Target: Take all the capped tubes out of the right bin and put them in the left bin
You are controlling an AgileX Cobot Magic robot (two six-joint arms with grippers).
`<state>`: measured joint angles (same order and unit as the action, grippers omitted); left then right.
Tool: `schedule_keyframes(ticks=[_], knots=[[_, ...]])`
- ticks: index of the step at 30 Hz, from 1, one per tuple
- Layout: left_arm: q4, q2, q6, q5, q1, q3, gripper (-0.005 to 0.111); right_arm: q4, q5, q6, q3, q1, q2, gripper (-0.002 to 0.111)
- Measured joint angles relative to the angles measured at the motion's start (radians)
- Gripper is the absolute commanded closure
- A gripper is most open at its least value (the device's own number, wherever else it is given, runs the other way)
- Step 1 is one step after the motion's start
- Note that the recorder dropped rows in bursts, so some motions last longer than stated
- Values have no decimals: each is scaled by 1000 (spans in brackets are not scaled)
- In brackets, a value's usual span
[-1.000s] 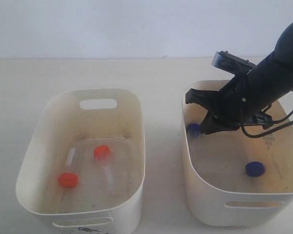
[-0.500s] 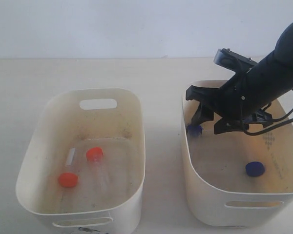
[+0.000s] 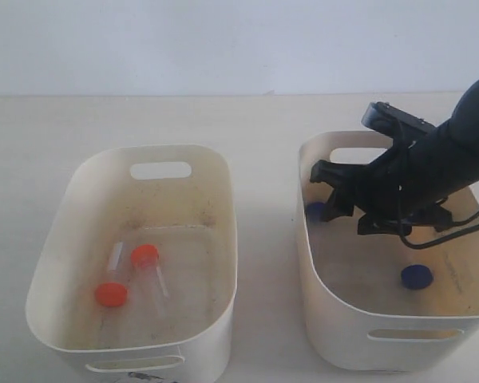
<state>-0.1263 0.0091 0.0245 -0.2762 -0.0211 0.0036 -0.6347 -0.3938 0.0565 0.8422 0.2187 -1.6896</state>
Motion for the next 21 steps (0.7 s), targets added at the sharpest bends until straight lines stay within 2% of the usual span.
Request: schedule_keyframes(ticks=[5, 19, 21], knots=[[0, 0, 0, 0, 0, 0, 102, -5, 40, 0, -2, 51, 0, 55], [0, 0, 0, 0, 0, 0, 102, -5, 73, 2, -4, 60, 0, 55], [0, 0, 0, 0, 0, 0, 102, -5, 71, 2, -4, 60, -7, 52]])
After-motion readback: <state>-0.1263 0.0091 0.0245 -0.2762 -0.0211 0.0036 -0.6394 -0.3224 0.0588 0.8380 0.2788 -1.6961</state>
